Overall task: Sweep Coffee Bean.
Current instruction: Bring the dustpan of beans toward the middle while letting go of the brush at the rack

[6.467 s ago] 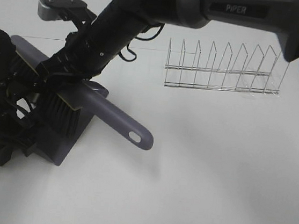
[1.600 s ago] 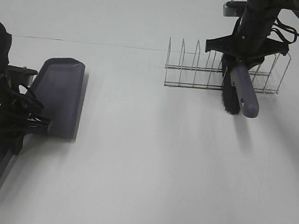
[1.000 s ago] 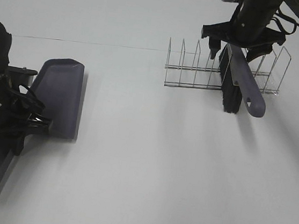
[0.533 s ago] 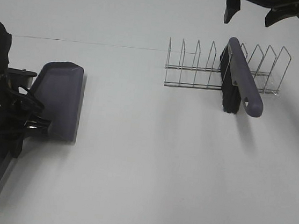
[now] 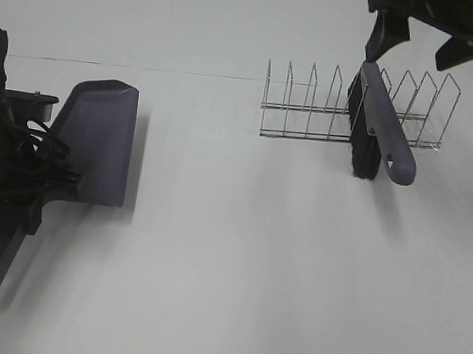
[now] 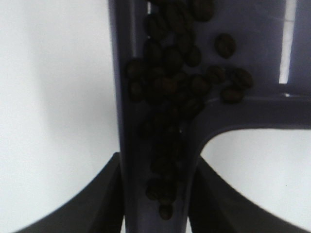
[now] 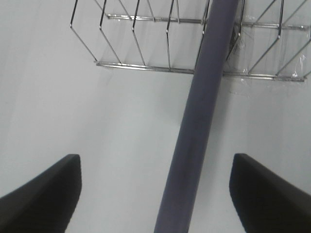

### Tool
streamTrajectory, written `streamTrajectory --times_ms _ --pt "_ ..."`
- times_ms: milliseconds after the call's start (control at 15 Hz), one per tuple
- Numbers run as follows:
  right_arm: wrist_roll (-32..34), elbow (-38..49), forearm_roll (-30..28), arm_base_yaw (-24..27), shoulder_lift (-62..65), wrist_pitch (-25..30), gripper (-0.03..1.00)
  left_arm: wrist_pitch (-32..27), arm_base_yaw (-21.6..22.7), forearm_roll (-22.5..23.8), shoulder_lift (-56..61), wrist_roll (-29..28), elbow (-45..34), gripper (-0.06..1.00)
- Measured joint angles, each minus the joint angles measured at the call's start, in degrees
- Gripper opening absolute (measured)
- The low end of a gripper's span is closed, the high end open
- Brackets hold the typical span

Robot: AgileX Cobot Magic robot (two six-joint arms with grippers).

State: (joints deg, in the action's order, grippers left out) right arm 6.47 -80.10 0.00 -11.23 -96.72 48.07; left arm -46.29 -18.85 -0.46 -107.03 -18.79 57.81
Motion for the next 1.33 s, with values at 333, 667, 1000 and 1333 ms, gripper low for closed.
streamTrajectory --times_ms 333,667,1000,1333 --pt "0.0 18.79 0.0 0.0 14.15 -4.93 0.79 -1.2 4.41 -1.2 -0.46 3.67 5.61 0.33" --pt "0.0 23.38 0.0 0.0 19.88 -5.79 0.79 -2.58 4.53 -2.23 -8.19 4.13 10.43 0.33" --pt "0.0 23.78 0.0 0.0 20.4 -5.96 0.79 -2.23 4.53 -5.1 -12.49 4.24 11.4 0.33" --pt "0.0 23.78 0.0 0.0 20.4 -5.96 0.79 -2.18 4.53 -5.1 -12.61 4.24 11.57 0.37"
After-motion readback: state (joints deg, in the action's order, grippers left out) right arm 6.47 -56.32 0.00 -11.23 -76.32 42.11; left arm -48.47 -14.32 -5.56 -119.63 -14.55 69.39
